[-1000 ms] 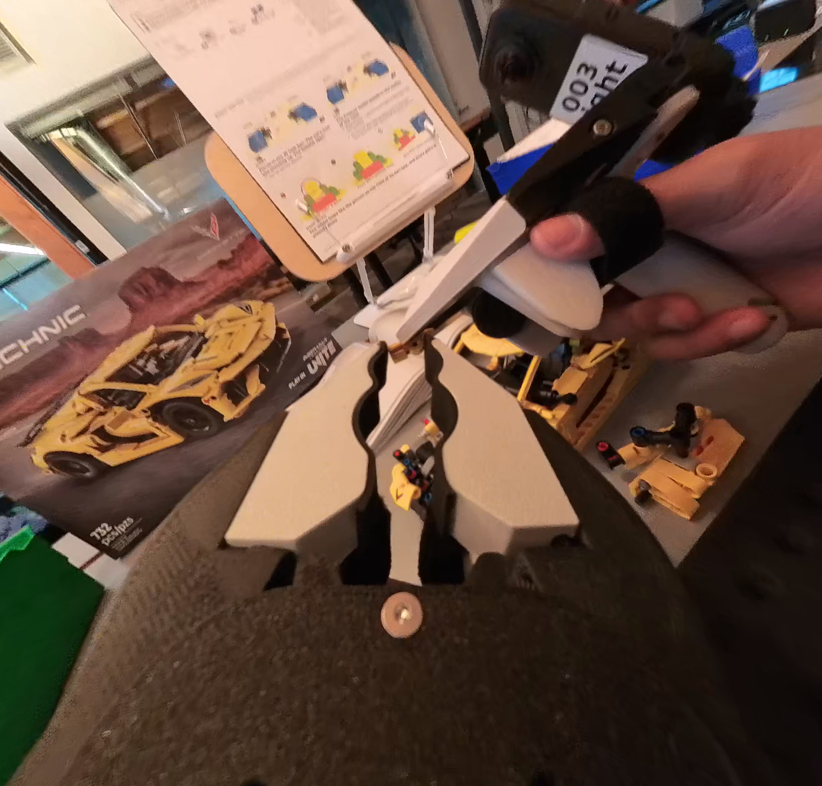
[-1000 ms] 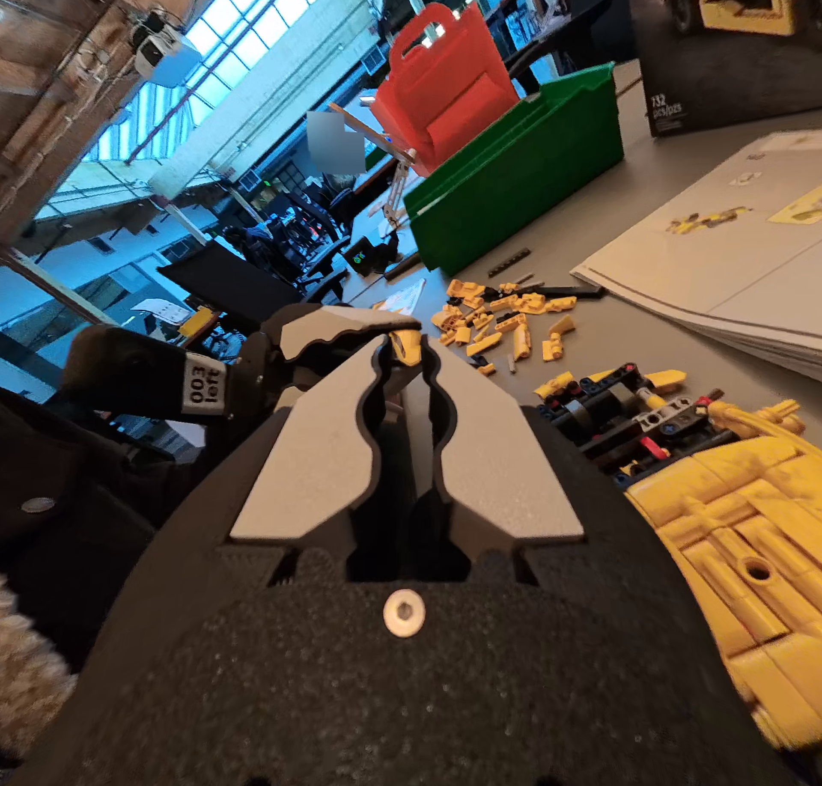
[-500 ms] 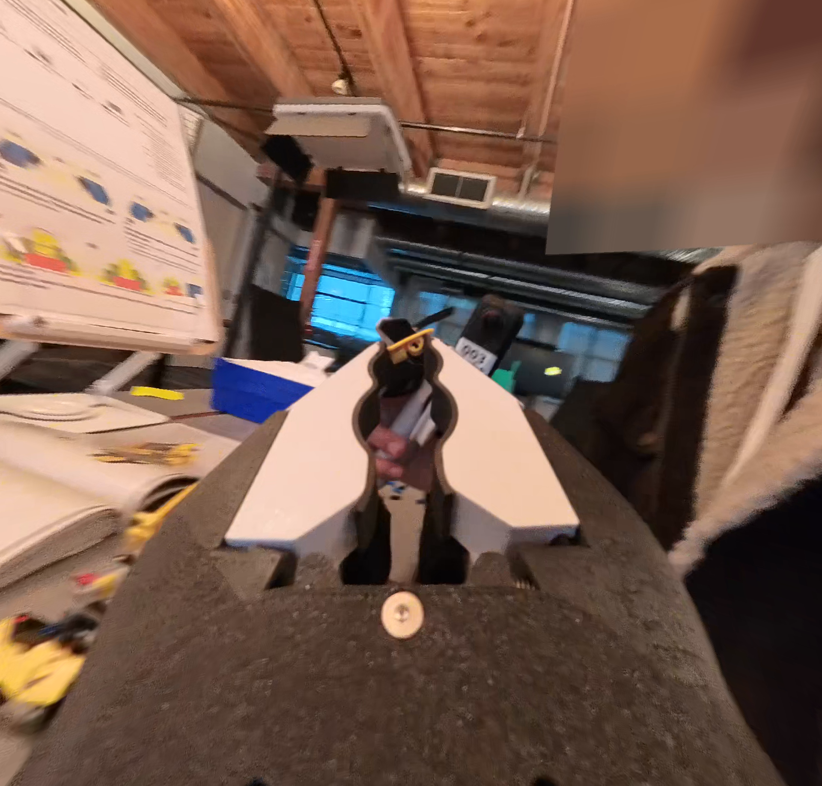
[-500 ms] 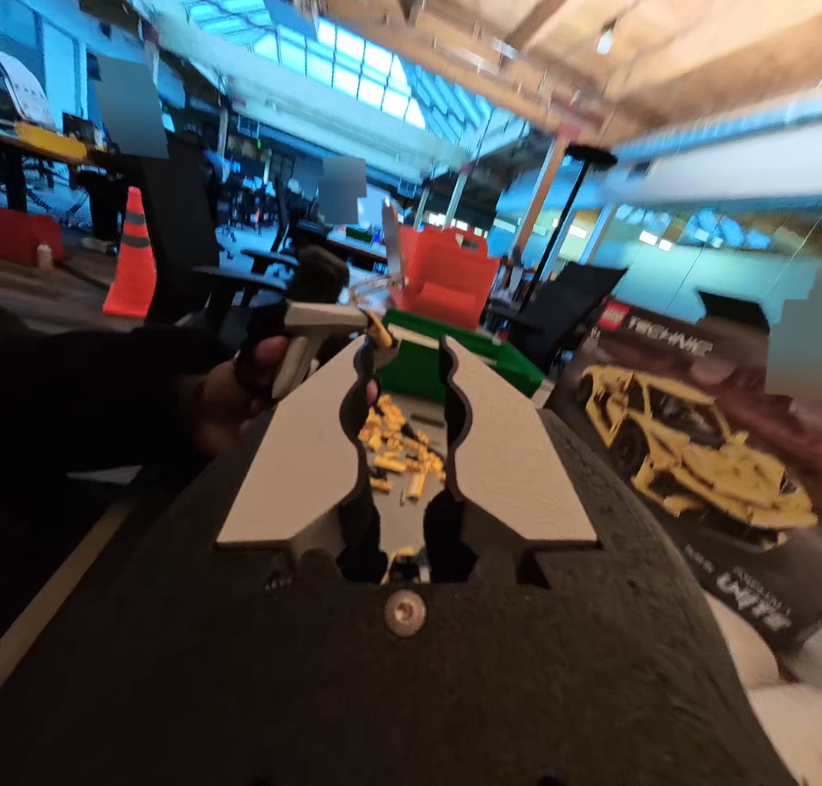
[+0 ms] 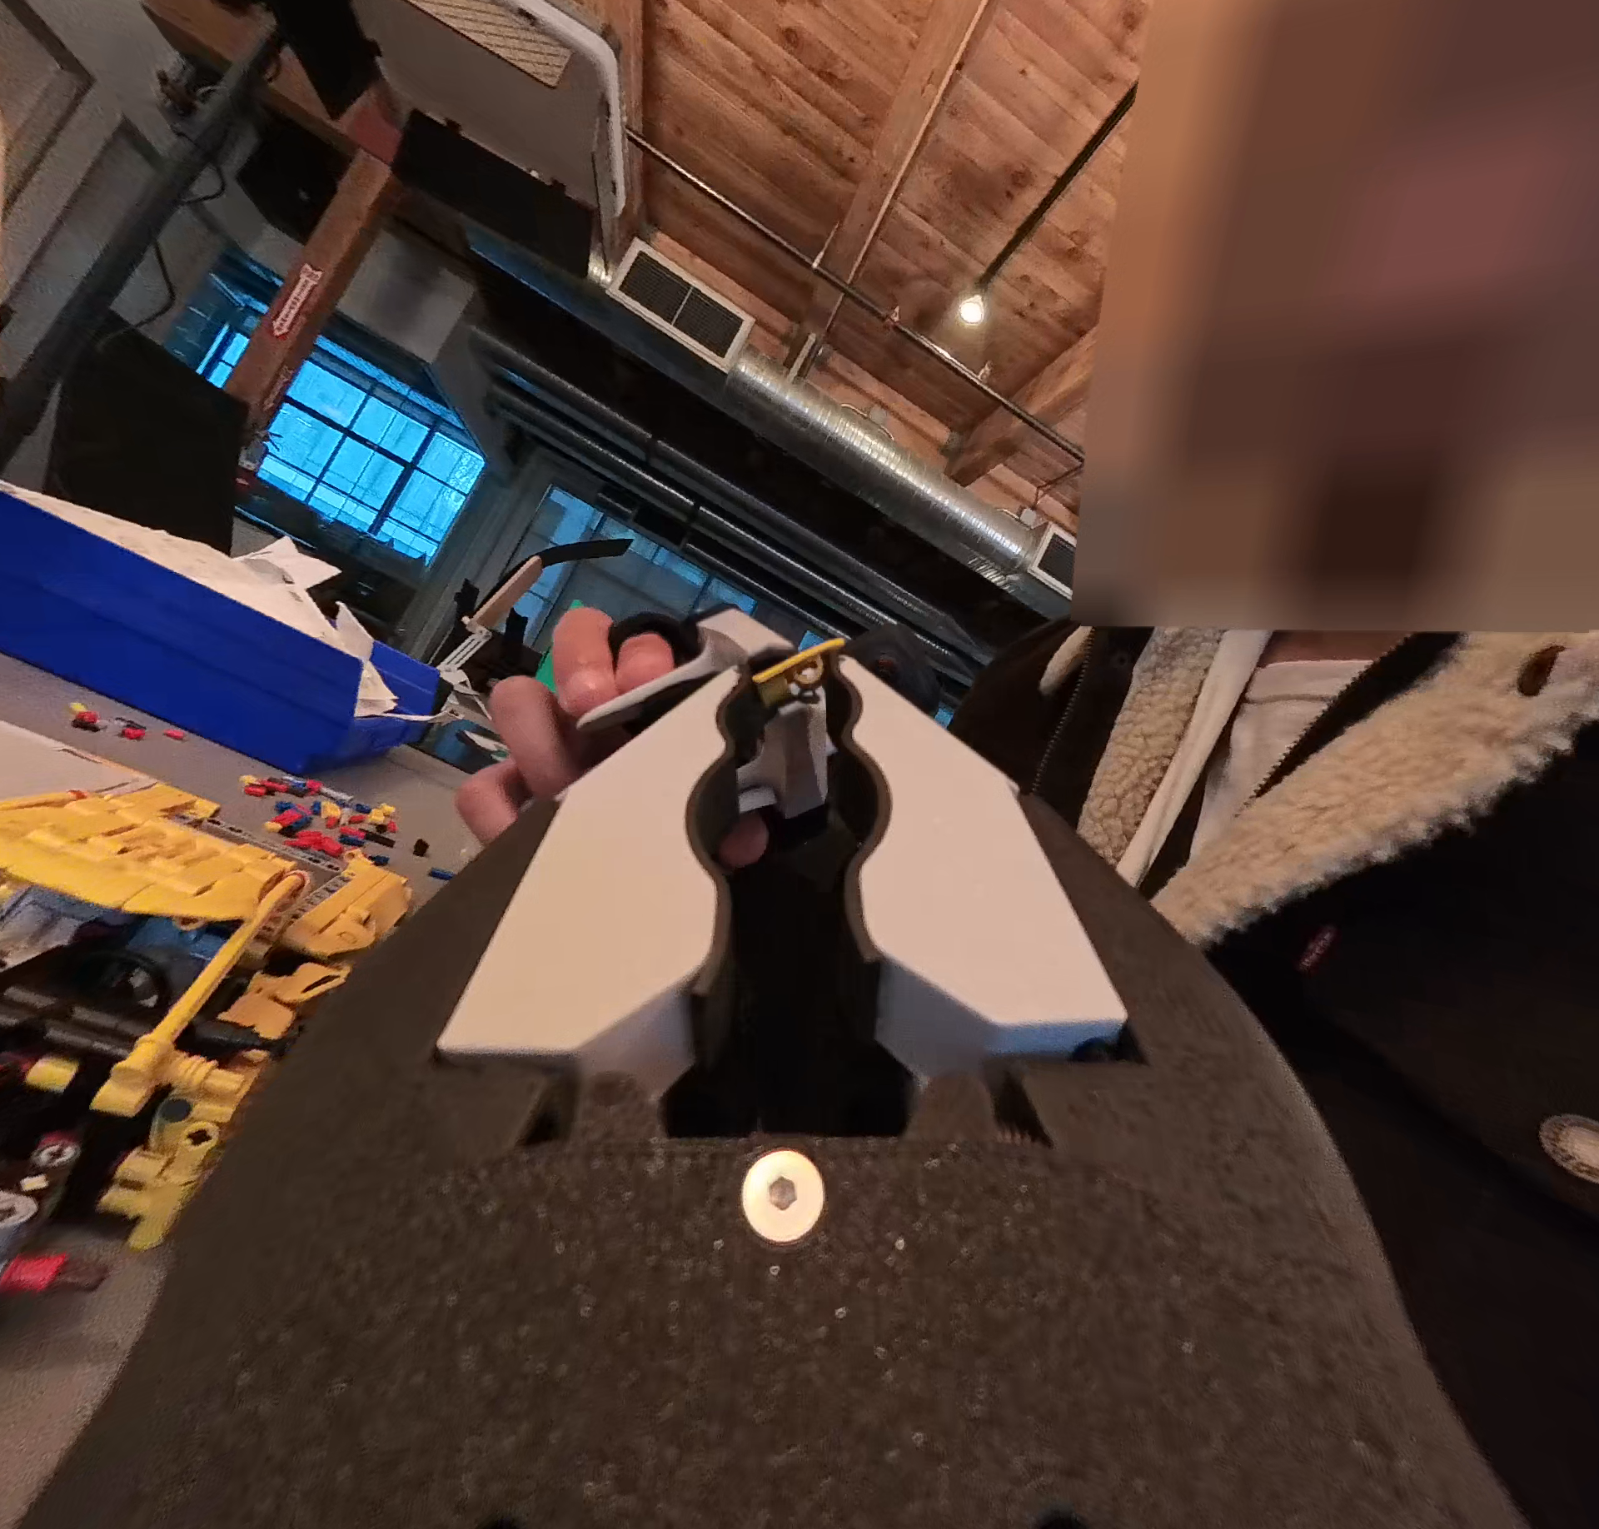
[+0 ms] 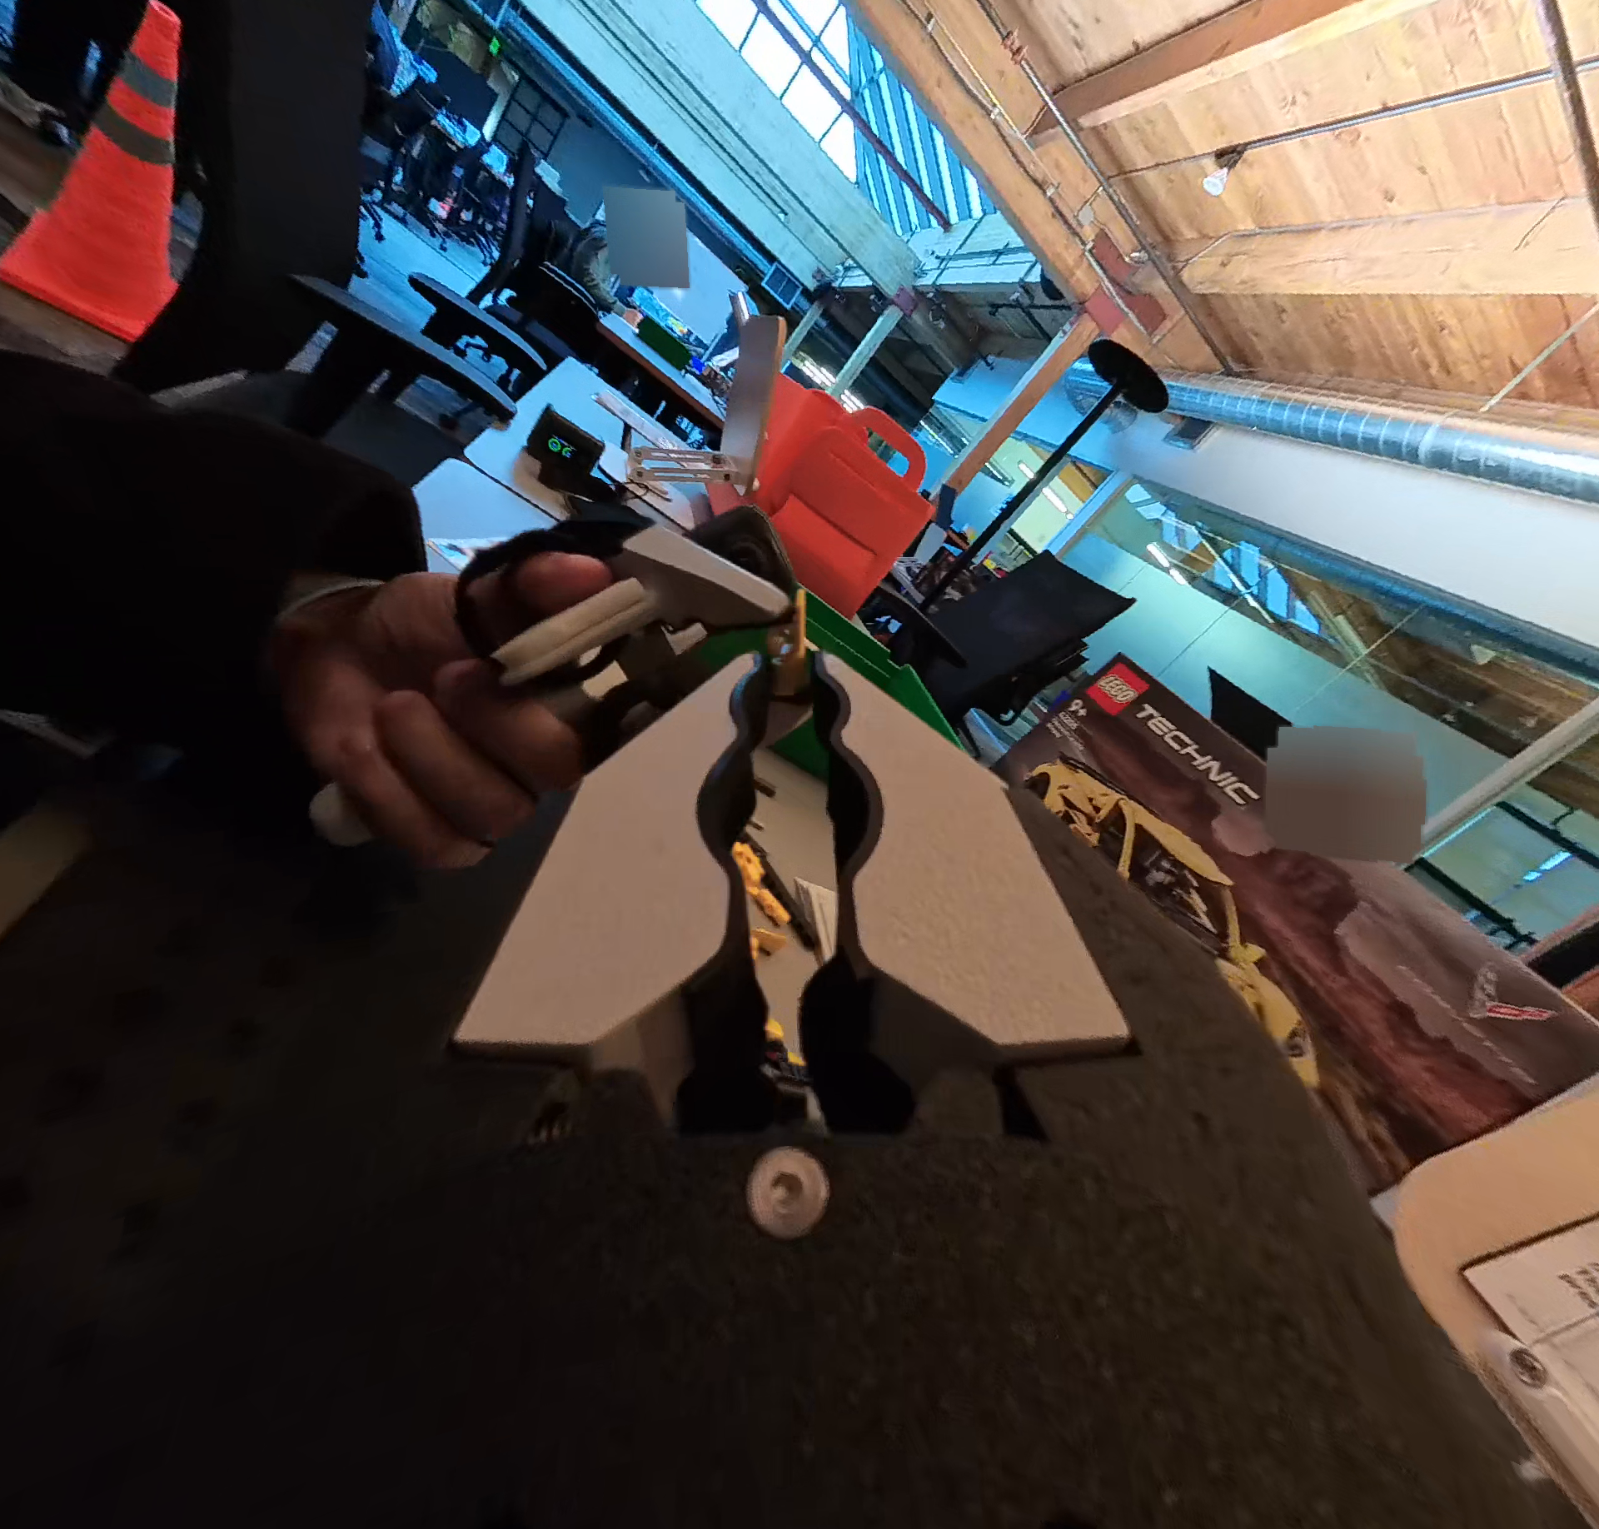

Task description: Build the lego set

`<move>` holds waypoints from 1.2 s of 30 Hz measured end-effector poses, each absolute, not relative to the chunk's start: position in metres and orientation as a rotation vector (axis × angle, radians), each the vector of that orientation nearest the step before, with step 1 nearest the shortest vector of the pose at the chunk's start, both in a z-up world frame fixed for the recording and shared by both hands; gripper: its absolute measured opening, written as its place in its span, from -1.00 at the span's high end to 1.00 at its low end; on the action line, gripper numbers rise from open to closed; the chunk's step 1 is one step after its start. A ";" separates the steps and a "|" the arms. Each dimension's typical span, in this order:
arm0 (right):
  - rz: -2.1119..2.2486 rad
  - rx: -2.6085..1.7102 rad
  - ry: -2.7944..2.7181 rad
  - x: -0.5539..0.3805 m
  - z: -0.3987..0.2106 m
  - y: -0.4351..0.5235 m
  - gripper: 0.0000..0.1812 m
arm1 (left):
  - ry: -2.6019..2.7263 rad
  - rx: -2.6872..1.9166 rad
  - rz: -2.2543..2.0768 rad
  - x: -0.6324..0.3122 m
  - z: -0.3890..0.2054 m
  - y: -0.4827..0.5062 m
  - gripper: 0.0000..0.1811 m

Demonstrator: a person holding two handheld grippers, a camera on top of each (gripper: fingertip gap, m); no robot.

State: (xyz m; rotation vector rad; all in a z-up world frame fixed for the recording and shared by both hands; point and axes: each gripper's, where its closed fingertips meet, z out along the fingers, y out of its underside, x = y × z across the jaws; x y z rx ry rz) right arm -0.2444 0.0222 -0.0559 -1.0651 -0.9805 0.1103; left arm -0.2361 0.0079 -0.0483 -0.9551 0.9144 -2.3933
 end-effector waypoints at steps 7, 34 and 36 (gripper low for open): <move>-0.023 -1.150 -0.986 -0.229 -0.072 0.041 0.93 | 0.870 -1.097 -2.295 -0.224 -0.061 0.023 0.69; -0.335 -1.295 -1.099 -0.205 -0.114 0.069 0.93 | 1.028 -1.333 -1.573 -0.203 -0.107 0.056 0.81; -0.314 -1.298 -1.100 -0.206 -0.114 0.068 0.93 | 1.050 -1.317 -1.588 -0.204 -0.106 0.052 0.76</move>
